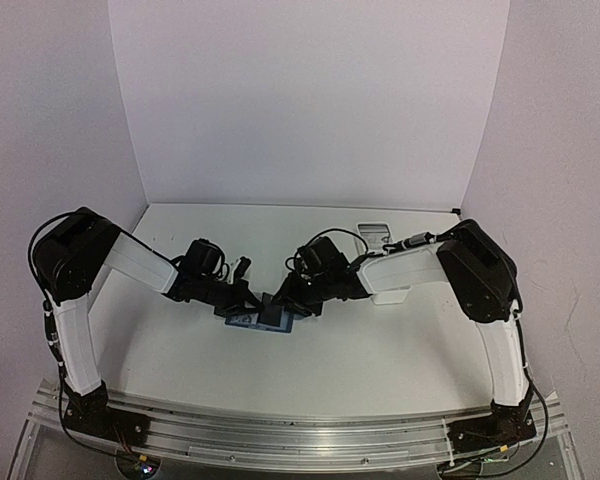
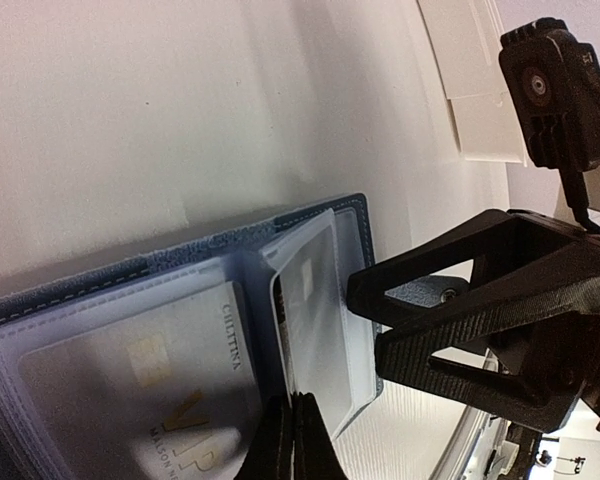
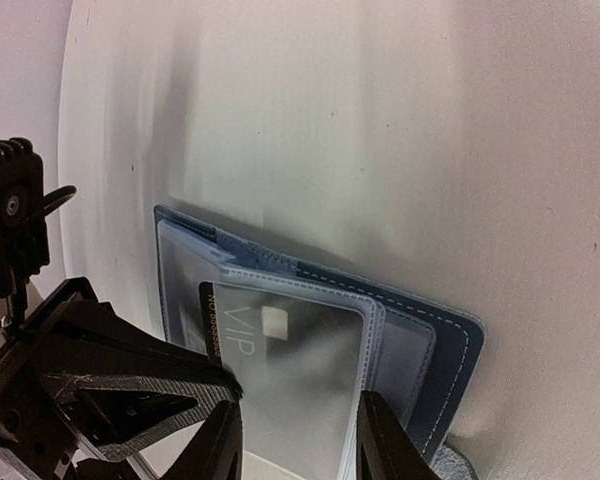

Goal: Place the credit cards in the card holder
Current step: Insert the credit card into the card holder.

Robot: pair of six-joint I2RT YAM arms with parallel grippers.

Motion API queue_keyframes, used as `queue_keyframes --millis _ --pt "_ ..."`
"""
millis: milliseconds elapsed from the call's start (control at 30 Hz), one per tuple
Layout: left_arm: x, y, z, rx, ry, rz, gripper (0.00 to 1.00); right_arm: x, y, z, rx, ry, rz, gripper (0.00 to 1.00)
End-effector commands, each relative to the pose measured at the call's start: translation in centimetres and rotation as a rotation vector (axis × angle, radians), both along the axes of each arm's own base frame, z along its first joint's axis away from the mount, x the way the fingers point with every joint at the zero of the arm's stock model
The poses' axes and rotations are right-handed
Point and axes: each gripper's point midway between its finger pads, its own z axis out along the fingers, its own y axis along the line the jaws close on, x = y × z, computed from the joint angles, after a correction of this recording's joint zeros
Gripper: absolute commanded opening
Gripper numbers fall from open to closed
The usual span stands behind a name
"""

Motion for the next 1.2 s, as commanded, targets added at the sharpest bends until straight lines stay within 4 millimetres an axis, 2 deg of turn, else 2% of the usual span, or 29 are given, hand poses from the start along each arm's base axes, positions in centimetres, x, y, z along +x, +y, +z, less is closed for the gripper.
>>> queue_keyframes --millis 0,200,300,400,533,633,833,967,1100,1167 --pt "-0.5 0.6 -1.7 0.03 0.037 0.033 0.0 -1.0 -0.9 0.2 -0.026 0.03 0.001 0.37" --pt "-1.0 0.8 -1.4 -0.032 0.07 0.052 0.0 -1.3 -2.3 0.5 -0.018 0.042 0.018 0.39" --pt "-1.1 0.7 -1.0 -0.082 0.087 0.064 0.0 -0.8 -1.4 1.0 0.03 0.024 0.054 0.41" --pt "-1.5 0.6 -0.6 -0.133 0.11 0.067 0.0 -1.0 -0.4 0.8 0.074 0.045 0.079 0.41" --pt "-1.7 0.7 -0.4 -0.16 0.12 0.074 0.0 -1.2 -1.0 0.0 0.063 0.056 0.06 0.41" --pt "-1.8 0.8 -0.4 -0.183 0.124 0.075 0.0 -1.4 -0.4 -0.1 0.093 0.063 0.082 0.41" --pt "-1.7 0.5 0.9 -0.268 0.105 0.072 0.0 -1.5 0.3 1.9 0.157 0.021 0.125 0.39" --pt "-1.7 1.2 1.4 -0.318 0.124 0.088 0.0 -1.1 -0.4 3.4 0.142 -0.018 0.096 0.38" --pt "-1.6 0.7 2.5 -0.356 0.101 0.056 0.0 0.3 -3.4 3.7 -0.035 -0.078 -0.008 0.39" --pt "-1.7 0.6 2.6 -0.364 0.098 0.052 0.0 0.4 -3.2 4.7 -0.028 -0.111 0.011 0.39"
